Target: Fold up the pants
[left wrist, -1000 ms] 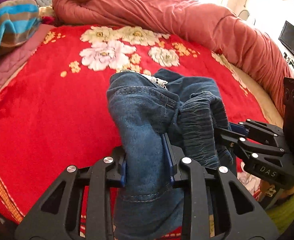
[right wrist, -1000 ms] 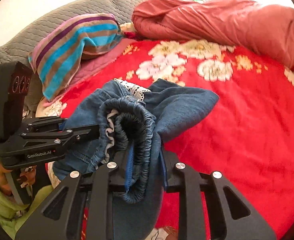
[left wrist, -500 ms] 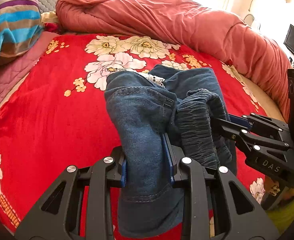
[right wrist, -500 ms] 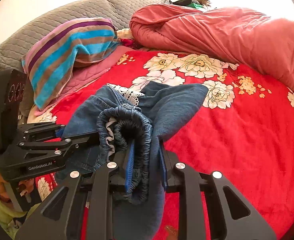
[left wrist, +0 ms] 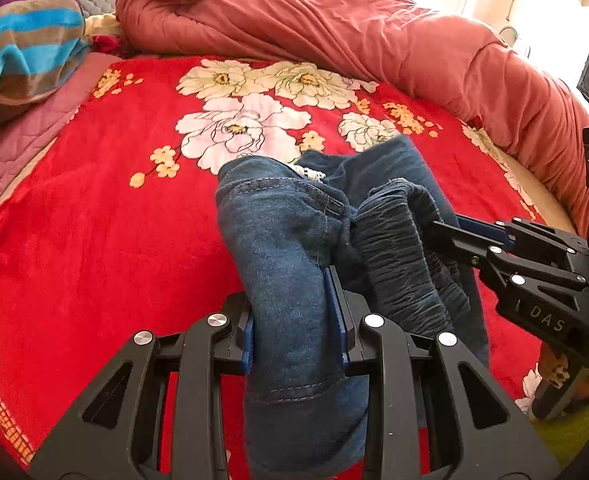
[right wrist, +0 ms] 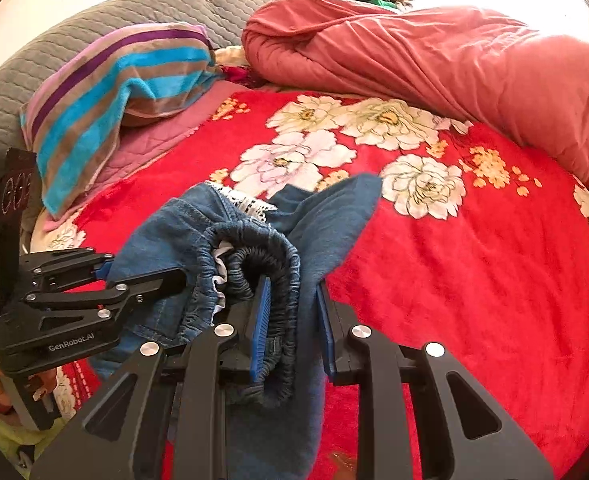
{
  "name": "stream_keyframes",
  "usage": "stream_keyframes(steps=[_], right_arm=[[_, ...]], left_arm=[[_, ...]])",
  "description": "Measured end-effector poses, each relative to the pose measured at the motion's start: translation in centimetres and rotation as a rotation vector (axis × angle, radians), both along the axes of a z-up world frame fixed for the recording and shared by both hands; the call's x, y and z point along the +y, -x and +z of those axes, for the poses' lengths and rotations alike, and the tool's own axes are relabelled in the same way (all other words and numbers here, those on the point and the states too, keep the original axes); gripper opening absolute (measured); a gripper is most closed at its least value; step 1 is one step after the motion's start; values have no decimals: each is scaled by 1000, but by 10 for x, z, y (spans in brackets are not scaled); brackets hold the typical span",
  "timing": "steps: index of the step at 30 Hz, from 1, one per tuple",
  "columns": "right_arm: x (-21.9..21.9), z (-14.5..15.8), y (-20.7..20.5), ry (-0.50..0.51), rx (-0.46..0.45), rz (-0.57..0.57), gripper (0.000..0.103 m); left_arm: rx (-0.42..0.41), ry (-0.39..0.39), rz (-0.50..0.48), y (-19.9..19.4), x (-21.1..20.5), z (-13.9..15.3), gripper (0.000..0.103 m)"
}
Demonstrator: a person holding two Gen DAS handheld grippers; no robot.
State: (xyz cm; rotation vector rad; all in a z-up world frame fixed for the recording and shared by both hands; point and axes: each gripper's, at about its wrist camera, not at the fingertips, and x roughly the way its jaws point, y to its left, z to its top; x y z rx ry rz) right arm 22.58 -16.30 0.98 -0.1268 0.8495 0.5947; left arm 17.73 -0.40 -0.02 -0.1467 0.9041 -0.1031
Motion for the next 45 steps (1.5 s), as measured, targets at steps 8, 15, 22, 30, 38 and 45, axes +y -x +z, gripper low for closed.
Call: stream_keyframes(steps=[8, 15, 22, 30, 38, 45], right_arm=[[-9, -12, -4, 25, 20, -40, 27], [-11, -24, -5, 63, 38, -65, 39], [-15, -33, -8, 103, 44, -101, 53], [-18, -32, -8, 96, 41, -114, 59], [-18, -24, -3, 92, 15, -115, 70], [-20, -17, 3, 86, 3, -129, 75]], left_arm=[[14, 0, 12, -2, 4, -9, 26], [19, -5, 16, -2, 6, -13, 31], [23, -3, 16, -2, 6, -14, 34], [24, -2, 18, -1, 6, -15, 35], [23, -2, 18, 1, 6, -14, 36], [17, -5, 20, 6, 6, -9, 38]])
